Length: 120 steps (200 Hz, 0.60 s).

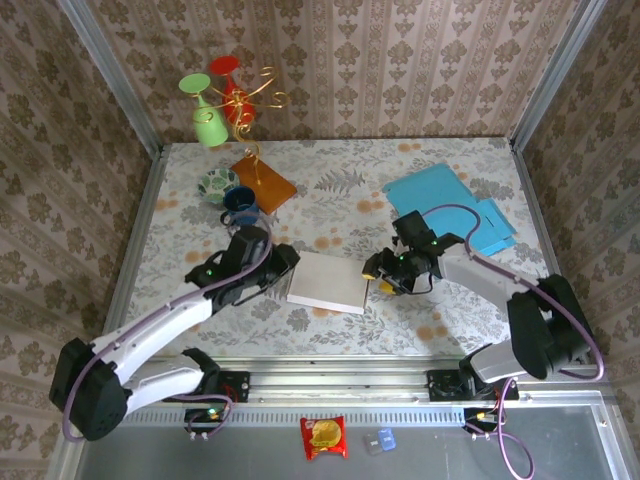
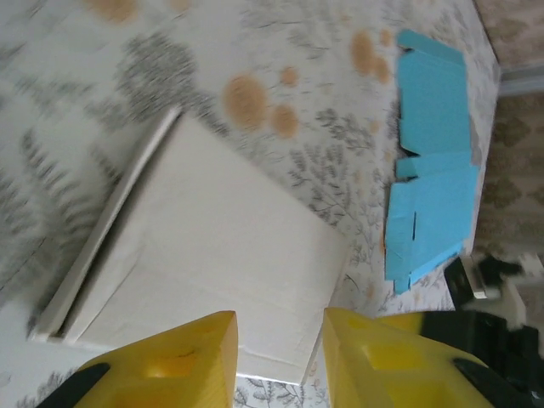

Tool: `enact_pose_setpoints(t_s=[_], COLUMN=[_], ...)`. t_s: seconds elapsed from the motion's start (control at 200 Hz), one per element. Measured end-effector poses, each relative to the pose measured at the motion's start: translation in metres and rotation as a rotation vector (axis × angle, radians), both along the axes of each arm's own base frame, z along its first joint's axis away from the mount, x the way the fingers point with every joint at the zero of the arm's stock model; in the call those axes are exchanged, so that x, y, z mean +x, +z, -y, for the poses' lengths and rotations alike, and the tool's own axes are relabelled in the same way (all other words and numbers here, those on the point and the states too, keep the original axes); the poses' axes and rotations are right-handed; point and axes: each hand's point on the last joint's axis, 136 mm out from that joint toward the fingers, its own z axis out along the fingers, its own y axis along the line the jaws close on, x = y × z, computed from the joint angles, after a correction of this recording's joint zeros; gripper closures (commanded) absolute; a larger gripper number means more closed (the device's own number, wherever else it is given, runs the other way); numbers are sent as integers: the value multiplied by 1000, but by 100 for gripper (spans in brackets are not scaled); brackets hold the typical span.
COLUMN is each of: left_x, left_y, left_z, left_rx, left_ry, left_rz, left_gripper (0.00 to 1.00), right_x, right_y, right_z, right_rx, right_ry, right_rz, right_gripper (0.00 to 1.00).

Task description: Fold the paper box

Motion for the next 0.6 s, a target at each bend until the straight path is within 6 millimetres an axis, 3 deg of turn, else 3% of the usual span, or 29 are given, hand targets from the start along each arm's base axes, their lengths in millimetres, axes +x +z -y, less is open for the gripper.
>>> enact_pose_setpoints(t_s=[0.295, 0.6], left_x=[19, 24], left_y=[31, 51], left_z=[8, -18], left_rx=[223, 333], left_ry=[-226, -241], left_rz=[217, 344], left_gripper=[68, 72], right_x=[4, 0], right_y=[-26, -34], right_z=[-14, -42], right_rx=[-65, -109], right_ry=[137, 260], right_rz=[-48, -54], right_gripper=[49, 58])
